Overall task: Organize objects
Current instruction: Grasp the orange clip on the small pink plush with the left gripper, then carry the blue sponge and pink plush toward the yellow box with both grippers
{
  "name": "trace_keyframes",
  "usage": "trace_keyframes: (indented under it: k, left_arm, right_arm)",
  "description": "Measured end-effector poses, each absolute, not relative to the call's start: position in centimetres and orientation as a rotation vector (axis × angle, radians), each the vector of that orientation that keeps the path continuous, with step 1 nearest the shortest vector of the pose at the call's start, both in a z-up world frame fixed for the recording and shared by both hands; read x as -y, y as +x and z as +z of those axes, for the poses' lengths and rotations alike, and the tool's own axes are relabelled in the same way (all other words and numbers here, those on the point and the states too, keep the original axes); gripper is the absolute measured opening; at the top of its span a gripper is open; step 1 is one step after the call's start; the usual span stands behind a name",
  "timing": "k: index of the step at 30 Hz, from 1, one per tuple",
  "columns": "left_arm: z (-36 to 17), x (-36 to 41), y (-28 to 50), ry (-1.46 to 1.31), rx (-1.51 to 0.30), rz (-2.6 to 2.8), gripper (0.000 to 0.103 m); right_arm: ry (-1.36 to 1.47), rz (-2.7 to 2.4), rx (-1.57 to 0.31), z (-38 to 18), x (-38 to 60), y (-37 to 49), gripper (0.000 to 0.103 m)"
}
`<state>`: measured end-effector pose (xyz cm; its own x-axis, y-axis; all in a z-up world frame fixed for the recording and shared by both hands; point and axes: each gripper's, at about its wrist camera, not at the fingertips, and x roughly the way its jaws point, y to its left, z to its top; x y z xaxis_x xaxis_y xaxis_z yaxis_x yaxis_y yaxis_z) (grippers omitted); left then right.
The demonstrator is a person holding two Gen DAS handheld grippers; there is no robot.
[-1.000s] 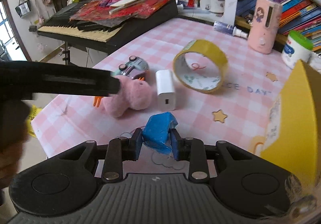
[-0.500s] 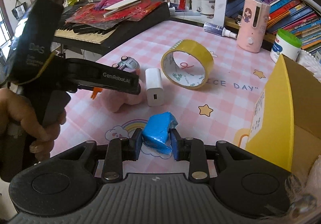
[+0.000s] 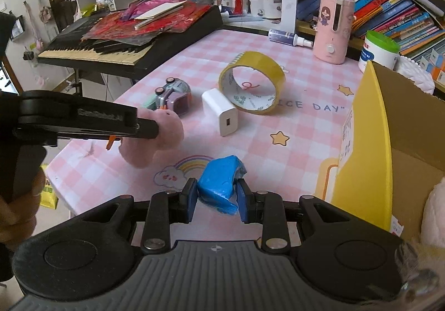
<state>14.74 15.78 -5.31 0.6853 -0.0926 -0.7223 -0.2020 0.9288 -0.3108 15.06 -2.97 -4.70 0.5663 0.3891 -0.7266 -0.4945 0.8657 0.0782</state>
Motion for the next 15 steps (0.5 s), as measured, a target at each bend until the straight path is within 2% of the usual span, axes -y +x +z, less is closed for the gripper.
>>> trace_keyframes:
  k: [15]
  left_arm:
    - [-1.9,-17.4,6.1,-0.505,-0.748,0.027,0.049]
  right_arm:
    - [-0.087,0.496,-0.775,-2.7,3.2,9.7,0.028]
